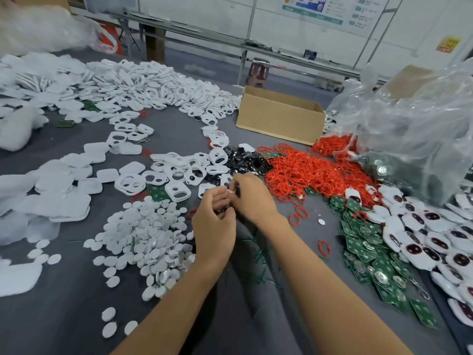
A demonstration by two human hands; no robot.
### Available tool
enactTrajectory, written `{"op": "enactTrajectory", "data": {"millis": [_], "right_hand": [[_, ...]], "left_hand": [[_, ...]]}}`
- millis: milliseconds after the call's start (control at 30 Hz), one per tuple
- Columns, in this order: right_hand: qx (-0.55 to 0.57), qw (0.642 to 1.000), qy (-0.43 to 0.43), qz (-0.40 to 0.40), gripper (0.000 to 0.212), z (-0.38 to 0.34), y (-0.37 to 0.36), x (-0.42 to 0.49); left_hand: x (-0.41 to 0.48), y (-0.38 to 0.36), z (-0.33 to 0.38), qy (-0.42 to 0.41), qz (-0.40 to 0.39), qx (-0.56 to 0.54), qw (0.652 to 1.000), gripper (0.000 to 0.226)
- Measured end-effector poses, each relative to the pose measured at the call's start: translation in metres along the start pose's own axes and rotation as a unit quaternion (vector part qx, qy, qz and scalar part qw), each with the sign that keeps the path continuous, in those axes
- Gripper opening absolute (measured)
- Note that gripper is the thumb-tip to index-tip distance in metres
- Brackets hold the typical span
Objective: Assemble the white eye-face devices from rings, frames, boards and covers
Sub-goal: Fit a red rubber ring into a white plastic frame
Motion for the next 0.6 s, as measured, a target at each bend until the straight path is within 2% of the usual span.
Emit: {"op": "enactTrajectory", "data": {"millis": [67, 167, 267, 367, 467, 533, 600], "right_hand": [[0.011, 1.0, 0.02, 0.008, 0.011, 0.002, 0.0, -0.003], [0.058, 0.995, 0.053, 0.061, 0.012, 0.01, 0.013, -0.015], [0.138, 0.986, 0.042, 0.084, 0.012, 0.02, 0.03, -0.034], [0.233, 0.971, 0.034, 0.042, 0.016, 0.026, 0.046, -0.049], [0.361, 0.929, 0.069, -0.042, 0.018, 0.022, 0.058, -0.059], [0.391, 0.914, 0.086, -0.073, 0.017, 0.019, 0.062, -0.061], [0.38, 0.919, 0.084, -0.059, 0.02, 0.022, 0.065, -0.06]], "left_hand": [[0.003, 0.004, -0.002, 0.003, 0.011, -0.015, 1.0, 0.037], [0.007, 0.007, -0.007, 0.027, 0.032, -0.069, 0.997, 0.025], [0.008, 0.005, -0.009, 0.058, 0.036, -0.099, 0.993, 0.013], [0.006, 0.0, -0.006, 0.072, 0.019, -0.119, 0.99, 0.011], [0.001, -0.008, -0.006, 0.129, -0.035, -0.133, 0.982, 0.033], [-0.004, -0.016, -0.007, 0.168, -0.094, -0.151, 0.97, 0.032], [-0.007, -0.021, -0.007, 0.196, -0.117, -0.195, 0.954, 0.023]]}}
Point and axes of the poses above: each hand's wrist, its own x-axis towards the middle knuckle, its own y-axis out of the back of the hand, z = x × y, the point moved 6 cm from there along x, towards the middle knuckle, and after that the axes turned 11 degrees about -x, right-handed, at the moved point
